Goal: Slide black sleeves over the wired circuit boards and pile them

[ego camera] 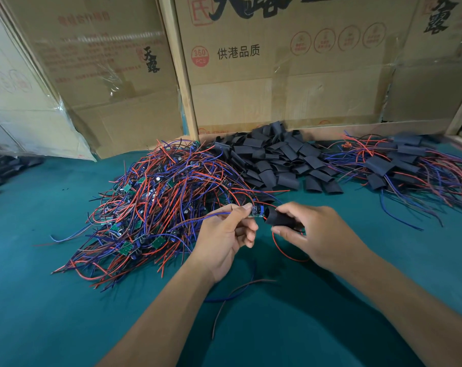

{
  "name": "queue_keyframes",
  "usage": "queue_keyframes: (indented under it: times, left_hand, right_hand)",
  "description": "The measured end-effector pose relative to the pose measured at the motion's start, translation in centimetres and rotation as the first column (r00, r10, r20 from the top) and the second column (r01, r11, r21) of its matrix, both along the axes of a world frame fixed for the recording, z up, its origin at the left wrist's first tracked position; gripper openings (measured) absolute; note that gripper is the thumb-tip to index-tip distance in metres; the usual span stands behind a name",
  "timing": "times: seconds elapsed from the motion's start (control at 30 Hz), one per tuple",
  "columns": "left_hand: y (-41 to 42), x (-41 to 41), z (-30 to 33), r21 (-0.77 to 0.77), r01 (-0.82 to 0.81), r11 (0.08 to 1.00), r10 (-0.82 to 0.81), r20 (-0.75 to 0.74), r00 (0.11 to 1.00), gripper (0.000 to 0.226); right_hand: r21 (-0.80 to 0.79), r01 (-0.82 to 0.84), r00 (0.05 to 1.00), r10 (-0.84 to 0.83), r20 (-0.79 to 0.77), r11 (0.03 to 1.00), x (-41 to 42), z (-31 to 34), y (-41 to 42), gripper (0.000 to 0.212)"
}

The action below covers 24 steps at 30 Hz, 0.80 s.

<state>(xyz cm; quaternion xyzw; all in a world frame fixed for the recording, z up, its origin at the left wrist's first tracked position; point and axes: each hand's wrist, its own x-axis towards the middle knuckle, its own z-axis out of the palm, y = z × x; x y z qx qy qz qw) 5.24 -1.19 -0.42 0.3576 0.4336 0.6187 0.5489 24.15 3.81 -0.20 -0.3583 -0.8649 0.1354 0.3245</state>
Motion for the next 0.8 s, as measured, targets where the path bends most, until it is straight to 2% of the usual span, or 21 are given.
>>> queue_keyframes:
  times: [0.33,0.57,0.8]
  left_hand:
    - [0.0,0.3,-0.4,0.021,0.007,1.0,-0.005,-0.104,0.995,0.029]
    - [0.0,0.7,-1.0,0.086,-0.028,0.996,0.05,-0.272,0.961,0.033]
    - [0.2,0.5,-0.7,0.019,0.013,1.0,-0.01,-0.139,0.99,0.031]
  right_hand:
    - [0.12,0.01,1.0,-0.013,0.025,0.993,-0.1,0.3,-0.3,0.035]
    - [0.136,0.011,0.998,-0.02,0.062,0.991,-0.4,0.5,-0.6,0.038]
    - [0.117,0.021,0.999,-0.025,0.037,0.993,-0.2,0.3,-0.3,0.041]
